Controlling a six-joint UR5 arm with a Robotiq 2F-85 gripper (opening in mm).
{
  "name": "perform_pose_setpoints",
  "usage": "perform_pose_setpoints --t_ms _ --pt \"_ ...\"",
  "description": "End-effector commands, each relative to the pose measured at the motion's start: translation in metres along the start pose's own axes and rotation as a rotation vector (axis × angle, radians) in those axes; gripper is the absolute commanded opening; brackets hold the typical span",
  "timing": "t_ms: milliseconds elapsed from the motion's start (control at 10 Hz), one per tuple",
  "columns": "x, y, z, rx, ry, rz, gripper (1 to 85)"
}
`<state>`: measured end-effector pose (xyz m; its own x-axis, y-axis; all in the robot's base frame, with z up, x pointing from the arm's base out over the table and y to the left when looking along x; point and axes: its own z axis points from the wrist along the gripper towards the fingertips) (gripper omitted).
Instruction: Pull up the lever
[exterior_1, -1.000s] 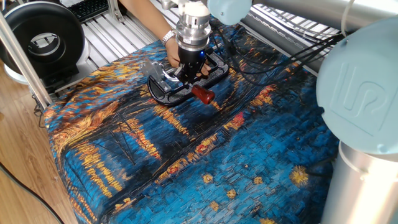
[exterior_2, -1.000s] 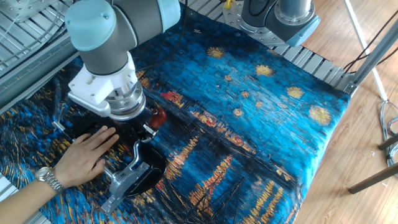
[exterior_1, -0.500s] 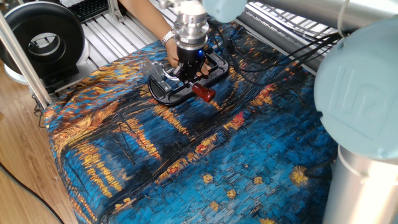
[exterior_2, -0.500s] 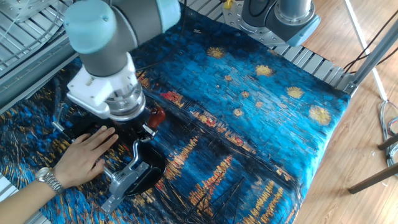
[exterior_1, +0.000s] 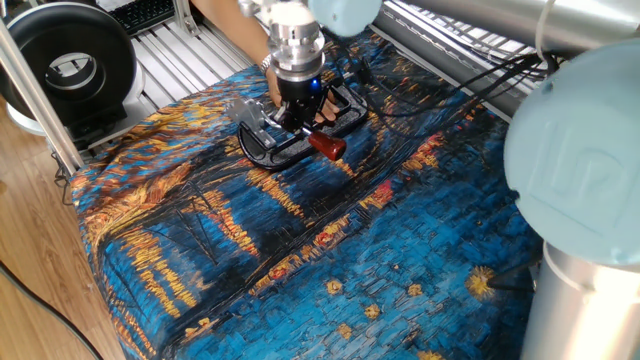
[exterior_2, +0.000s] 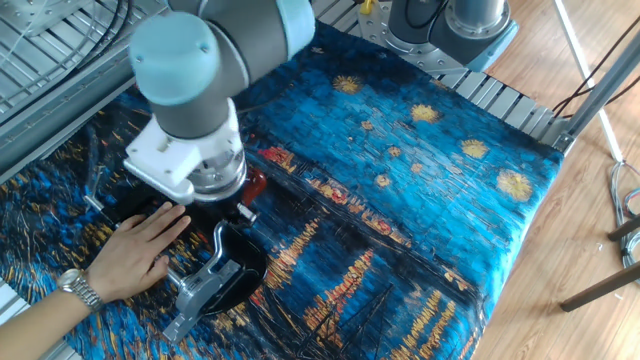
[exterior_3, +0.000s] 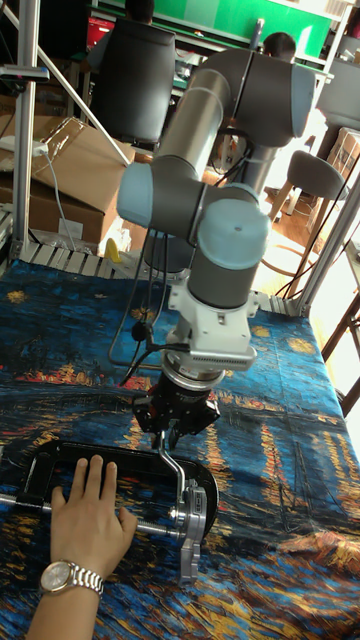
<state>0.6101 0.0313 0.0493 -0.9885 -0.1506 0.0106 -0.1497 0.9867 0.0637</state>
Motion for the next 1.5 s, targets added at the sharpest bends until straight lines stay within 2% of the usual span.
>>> perform_pose_setpoints --t_ms 0,300,400,500,700,800,1300,1400 --pt "0.003 -0.008 -0.001 -0.056 0.006 -0.037 30.3" --pt "0.006 -0.015 0.003 -0.063 0.009 -0.025 30.3" --pt "0.007 -0.019 0.003 -0.035 0.012 -0.023 29.7" --pt "0.008 -0.018 0.002 -0.029 0.013 -0.030 29.7" --pt "0.009 -0.013 -0.004 -0.047 0.005 -0.045 35.3" --pt "0.012 -0.015 -0.007 -0.029 0.009 -0.049 36.7" --pt "0.020 0.000 -0.022 -0.035 0.021 0.018 36.3" --pt "0.023 0.000 -0.025 -0.026 0.023 0.020 36.3"
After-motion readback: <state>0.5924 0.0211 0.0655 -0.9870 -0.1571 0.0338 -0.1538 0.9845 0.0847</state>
